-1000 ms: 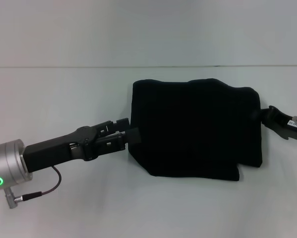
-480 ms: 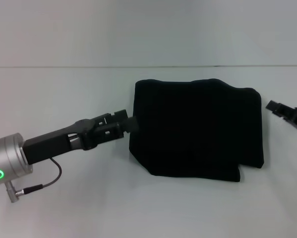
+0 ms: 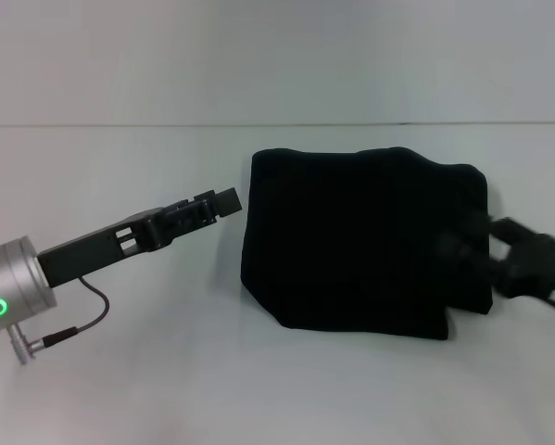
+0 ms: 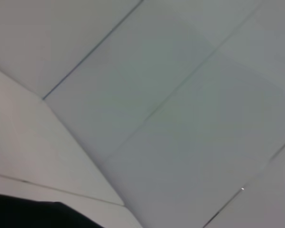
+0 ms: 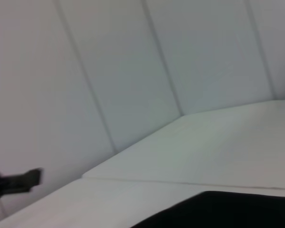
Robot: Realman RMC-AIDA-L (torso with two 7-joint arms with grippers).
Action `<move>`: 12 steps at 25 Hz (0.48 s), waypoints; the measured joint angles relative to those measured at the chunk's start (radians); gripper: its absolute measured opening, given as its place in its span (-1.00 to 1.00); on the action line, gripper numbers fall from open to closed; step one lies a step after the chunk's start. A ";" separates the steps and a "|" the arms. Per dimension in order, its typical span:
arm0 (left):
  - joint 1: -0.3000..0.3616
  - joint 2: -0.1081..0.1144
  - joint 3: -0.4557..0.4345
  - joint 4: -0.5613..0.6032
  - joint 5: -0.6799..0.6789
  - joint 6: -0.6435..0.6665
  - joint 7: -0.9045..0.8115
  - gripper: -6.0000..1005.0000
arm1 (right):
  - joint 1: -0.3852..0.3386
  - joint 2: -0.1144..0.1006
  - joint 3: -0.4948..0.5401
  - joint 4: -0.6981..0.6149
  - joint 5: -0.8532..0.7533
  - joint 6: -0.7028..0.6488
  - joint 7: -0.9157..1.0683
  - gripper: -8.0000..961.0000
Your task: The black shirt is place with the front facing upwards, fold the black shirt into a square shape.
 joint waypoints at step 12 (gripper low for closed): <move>0.008 0.010 0.191 0.083 0.120 -0.056 -0.042 0.72 | 0.140 0.003 -0.059 0.143 -0.043 0.141 -0.182 0.74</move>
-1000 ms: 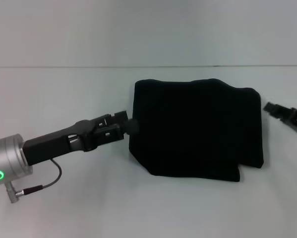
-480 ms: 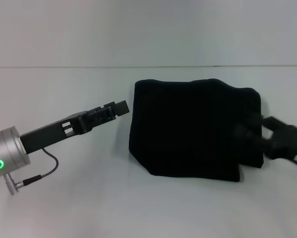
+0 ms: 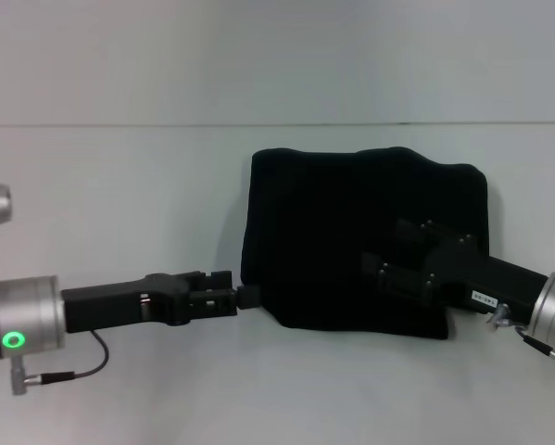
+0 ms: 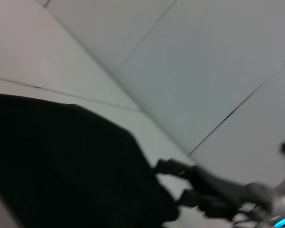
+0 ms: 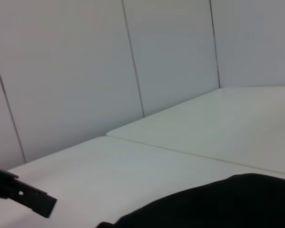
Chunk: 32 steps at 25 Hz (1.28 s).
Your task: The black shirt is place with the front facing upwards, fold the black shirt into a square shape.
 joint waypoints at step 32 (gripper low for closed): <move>-0.020 -0.135 0.143 0.098 0.002 -0.424 0.390 0.50 | -0.082 -0.001 0.071 -0.024 0.004 0.002 -0.037 0.73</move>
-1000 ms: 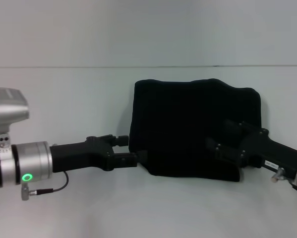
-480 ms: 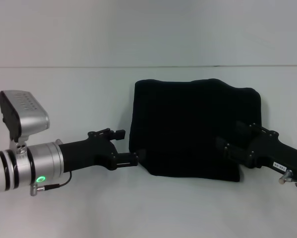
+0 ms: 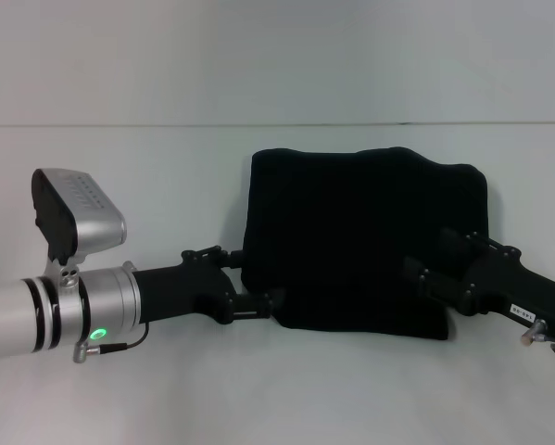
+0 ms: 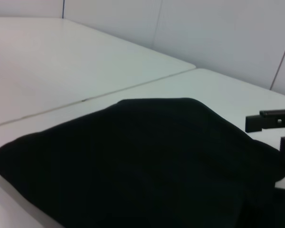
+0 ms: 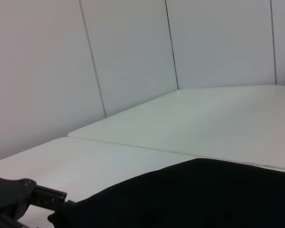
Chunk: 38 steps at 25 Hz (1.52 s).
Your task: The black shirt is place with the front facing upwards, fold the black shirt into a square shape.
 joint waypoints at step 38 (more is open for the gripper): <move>0.134 0.006 -0.052 -0.297 -0.515 0.066 0.349 -0.83 | 0.057 0.006 0.068 0.090 0.133 0.041 0.001 0.73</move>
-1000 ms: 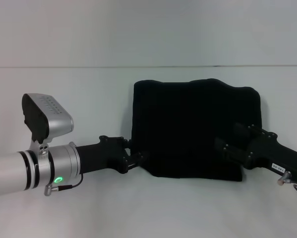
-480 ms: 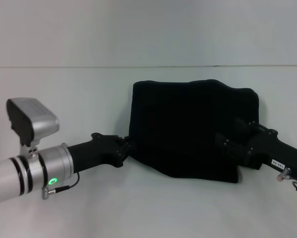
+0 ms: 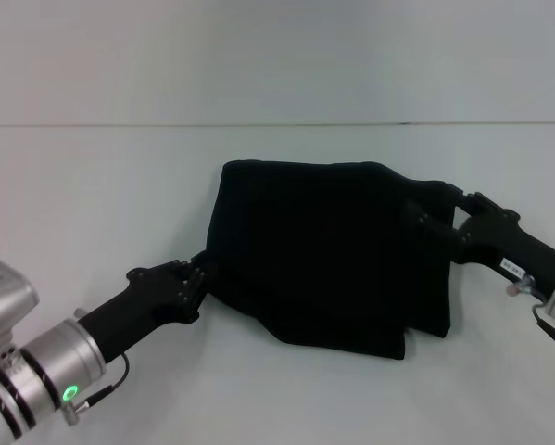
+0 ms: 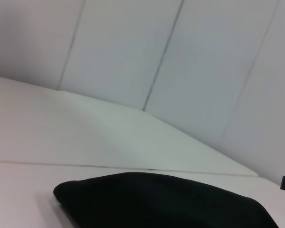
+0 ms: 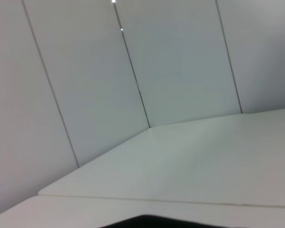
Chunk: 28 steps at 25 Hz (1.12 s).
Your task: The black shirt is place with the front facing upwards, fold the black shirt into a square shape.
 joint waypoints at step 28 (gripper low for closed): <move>0.114 0.001 -0.162 -0.066 -0.014 0.098 0.046 -0.68 | 0.180 0.002 -0.225 0.128 0.005 0.372 -0.002 0.73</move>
